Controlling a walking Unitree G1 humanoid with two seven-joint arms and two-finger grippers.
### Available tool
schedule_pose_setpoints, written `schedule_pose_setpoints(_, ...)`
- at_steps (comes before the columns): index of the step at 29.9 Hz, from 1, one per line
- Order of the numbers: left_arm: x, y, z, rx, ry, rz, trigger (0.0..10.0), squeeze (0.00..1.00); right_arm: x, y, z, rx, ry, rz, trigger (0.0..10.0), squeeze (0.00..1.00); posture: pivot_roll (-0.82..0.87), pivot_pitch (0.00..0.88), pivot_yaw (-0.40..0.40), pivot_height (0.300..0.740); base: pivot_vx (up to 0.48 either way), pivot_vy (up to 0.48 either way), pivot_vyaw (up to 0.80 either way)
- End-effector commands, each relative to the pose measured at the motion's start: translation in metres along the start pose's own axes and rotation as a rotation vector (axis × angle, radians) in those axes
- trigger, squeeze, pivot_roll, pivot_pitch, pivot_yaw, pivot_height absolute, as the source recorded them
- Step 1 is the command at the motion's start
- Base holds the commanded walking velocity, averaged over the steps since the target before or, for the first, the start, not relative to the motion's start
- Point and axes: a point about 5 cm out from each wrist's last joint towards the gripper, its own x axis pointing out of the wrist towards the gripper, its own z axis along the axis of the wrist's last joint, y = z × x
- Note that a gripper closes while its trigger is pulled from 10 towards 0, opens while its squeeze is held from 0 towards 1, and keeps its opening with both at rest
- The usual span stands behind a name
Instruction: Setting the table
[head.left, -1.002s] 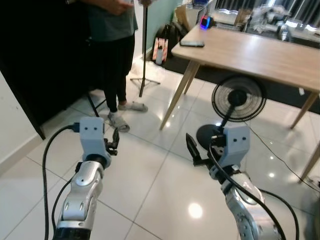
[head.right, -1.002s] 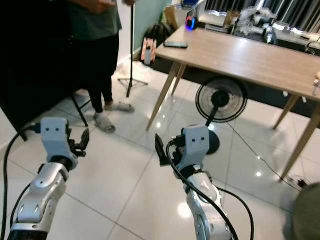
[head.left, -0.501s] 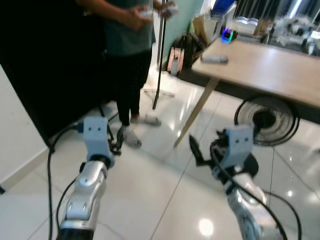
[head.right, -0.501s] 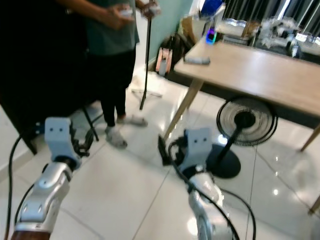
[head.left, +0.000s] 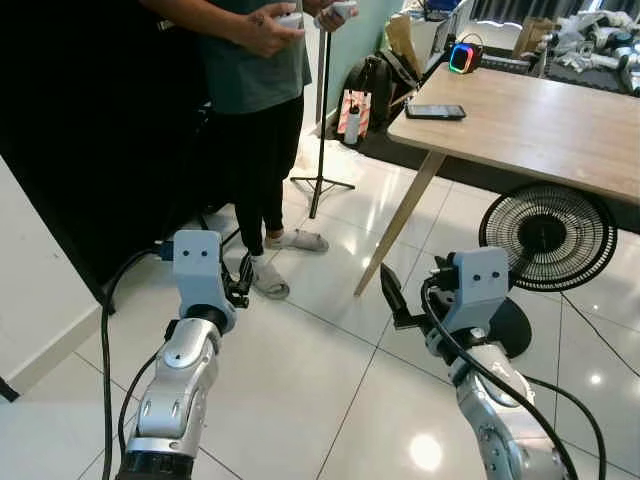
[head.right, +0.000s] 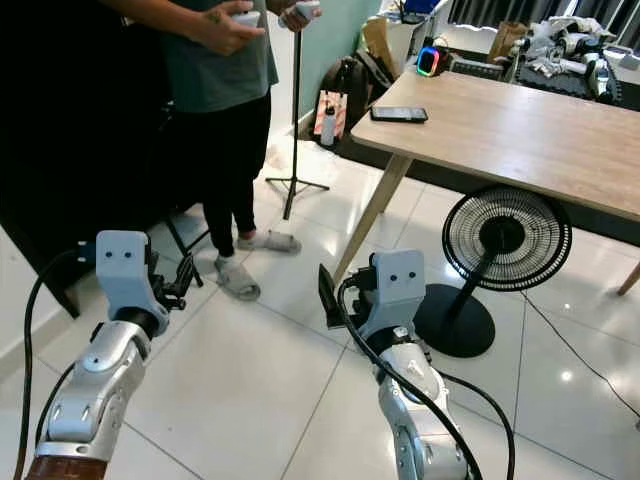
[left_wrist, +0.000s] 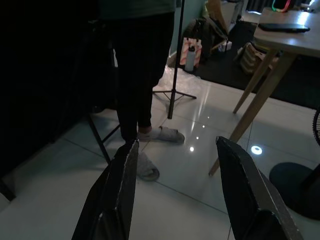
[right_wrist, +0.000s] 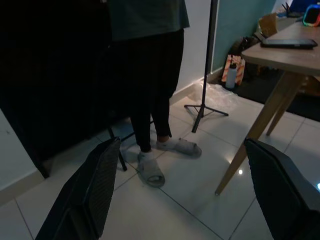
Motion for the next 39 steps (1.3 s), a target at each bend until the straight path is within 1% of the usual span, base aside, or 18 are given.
schedule_pose_setpoints(1, -0.0012, 0.002, -0.0044, 0.0, 0.02, 0.006, 10.0, 0.0, -0.0016, -0.0016, -0.0041, -0.004, 0.015, -0.007, 10.0, 0.0, -0.1, 0.0, 0.058, 0.74, 0.0, 0.0, 0.0)
schedule_pose_setpoints(9, -0.001, 0.0016, -0.004, 0.002, 0.021, 0.002, 10.0, 0.0, -0.0015, -0.0008, -0.0045, 0.004, 0.016, -0.005, 10.0, 0.0, -0.1, 0.0, 0.061, 0.74, 0.0, 0.0, 0.0)
schedule_pose_setpoints(24, -0.0014, 0.0007, -0.0042, 0.004, 0.025, -0.005, 10.0, 0.0, -0.0027, -0.0023, -0.0059, 0.033, 0.024, -0.024, 10.0, 0.0, -0.1, 0.0, 0.065, 0.74, 0.0, 0.0, -0.8)
schedule_pose_setpoints(27, -0.0017, 0.0004, -0.0041, 0.003, 0.026, -0.006, 10.0, 0.0, -0.0032, -0.0039, -0.0058, 0.051, 0.024, -0.036, 10.0, 0.0, -0.1, 0.0, 0.066, 0.74, 0.0, 0.0, -0.8)
schedule_pose_setpoints(39, -0.0019, -0.0004, -0.004, 0.003, 0.026, -0.006, 10.0, 0.0, -0.0038, -0.0037, -0.0072, 0.058, 0.034, -0.037, 10.0, 0.0, -0.1, 0.0, 0.065, 0.74, 0.0, 0.0, -0.8)
